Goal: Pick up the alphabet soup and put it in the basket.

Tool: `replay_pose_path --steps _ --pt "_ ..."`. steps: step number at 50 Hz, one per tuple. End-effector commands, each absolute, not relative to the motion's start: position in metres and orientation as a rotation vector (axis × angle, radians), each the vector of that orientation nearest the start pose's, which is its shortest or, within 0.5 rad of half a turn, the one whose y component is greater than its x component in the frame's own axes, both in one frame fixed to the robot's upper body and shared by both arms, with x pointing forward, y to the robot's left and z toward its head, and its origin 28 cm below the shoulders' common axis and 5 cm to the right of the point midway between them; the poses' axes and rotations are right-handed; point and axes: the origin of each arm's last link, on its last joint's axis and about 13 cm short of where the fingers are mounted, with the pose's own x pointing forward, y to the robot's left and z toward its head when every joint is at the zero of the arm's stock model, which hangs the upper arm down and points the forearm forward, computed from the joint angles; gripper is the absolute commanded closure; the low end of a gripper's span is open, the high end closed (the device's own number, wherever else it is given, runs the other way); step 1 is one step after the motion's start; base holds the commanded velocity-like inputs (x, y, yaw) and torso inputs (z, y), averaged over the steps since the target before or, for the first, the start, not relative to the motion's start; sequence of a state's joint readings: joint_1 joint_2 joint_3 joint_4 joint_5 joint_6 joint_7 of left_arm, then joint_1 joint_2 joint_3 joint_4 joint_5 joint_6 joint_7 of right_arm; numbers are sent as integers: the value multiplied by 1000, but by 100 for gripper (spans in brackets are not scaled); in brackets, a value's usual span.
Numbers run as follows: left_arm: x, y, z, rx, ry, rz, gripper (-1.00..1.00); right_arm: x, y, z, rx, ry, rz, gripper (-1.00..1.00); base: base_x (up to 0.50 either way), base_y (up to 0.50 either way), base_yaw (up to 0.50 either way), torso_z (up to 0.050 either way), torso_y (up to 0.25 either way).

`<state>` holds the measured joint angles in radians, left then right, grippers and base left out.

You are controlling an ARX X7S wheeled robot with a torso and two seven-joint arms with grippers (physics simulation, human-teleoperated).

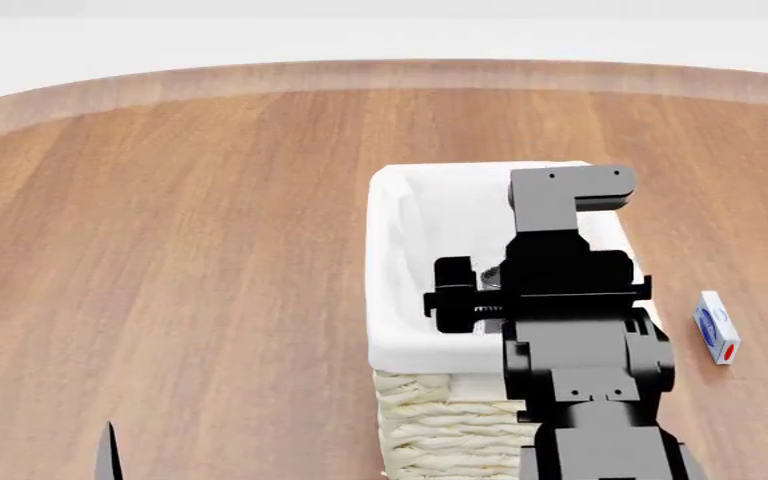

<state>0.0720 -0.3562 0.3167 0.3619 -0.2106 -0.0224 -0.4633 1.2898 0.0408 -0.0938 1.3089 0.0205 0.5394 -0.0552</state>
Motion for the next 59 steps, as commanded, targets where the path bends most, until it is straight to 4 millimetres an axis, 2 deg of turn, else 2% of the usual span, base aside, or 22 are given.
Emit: replay_pose_path --steps 1,12,19,21,24,32,45,46,47,48,49,51,54,55,59 --pt "183 207 63 36 -176 60 -100 409 -116 144 -63 554 17 -100 0 0 0 0 0" --pt "182 207 63 35 -176 60 -100 410 -116 146 -63 538 27 -100 0 0 0 0 0" --pt "183 207 63 35 -175 58 -100 428 -112 171 6 120 82 -100 0 0 0 0 0" --pt "183 207 62 34 -175 59 -100 433 -110 184 41 -54 96 -100 0 0 0 0 0" --pt "183 206 62 35 -174 57 -100 435 -110 195 79 -160 104 -100 0 0 0 0 0" --pt "183 206 62 35 -175 58 -100 437 -109 206 98 -214 97 -100 0 0 0 0 0" --pt "183 206 63 36 -176 59 -100 440 -106 234 107 -416 118 -100 0 0 0 0 0" --pt "183 206 63 36 -177 58 -100 436 -106 233 115 -429 131 -100 0 0 0 0 0" --pt "182 206 63 37 -177 58 -100 430 -104 217 112 -343 132 -100 0 0 0 0 0" --pt "182 206 63 37 -177 58 -100 423 -105 224 94 -390 116 -100 0 0 0 0 0" --pt "182 206 63 35 -178 57 -100 414 -105 220 104 -362 127 -100 0 0 0 0 0" --pt "182 206 64 37 -179 57 -100 393 -107 248 74 -527 122 -100 0 0 0 0 0" --pt "181 206 64 36 -180 56 -100 366 -106 254 89 -572 135 -100 0 0 0 0 0" --pt "181 206 64 36 -180 56 -100 365 -106 255 89 -572 135 -100 0 0 0 0 0" --pt "181 205 65 37 -182 55 -100 337 -105 262 105 -625 149 -100 0 0 0 0 0"
